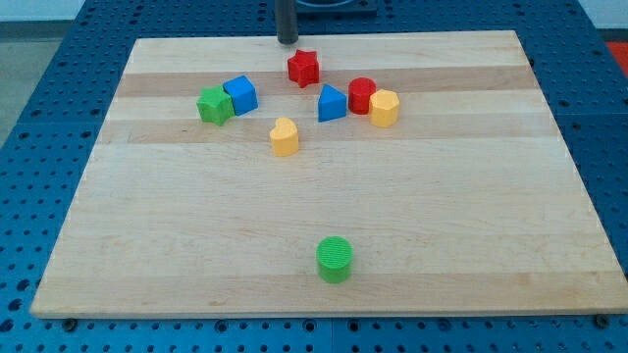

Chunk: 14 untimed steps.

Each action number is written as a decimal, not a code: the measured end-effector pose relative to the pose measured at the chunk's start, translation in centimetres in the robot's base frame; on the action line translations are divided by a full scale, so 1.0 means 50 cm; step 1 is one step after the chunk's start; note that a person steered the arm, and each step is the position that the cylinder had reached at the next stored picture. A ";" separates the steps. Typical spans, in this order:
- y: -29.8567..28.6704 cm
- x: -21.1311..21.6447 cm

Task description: Push the red star a bit towards blue cube

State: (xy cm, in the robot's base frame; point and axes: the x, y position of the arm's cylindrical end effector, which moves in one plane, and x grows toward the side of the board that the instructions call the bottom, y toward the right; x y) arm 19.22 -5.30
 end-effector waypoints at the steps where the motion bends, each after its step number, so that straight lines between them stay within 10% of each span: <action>1: 0.040 0.016; 14: 0.051 0.140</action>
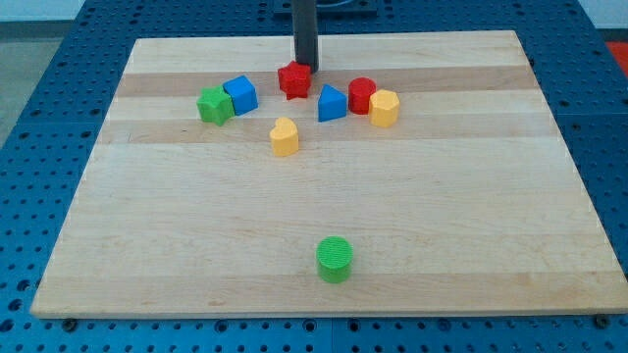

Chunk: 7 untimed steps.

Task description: Push the red star a bit towards blue cube

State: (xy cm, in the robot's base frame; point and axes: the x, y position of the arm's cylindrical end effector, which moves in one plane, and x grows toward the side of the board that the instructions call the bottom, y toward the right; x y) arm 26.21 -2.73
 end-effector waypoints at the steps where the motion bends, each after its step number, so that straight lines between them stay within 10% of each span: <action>1: 0.000 -0.006; 7: 0.054 0.047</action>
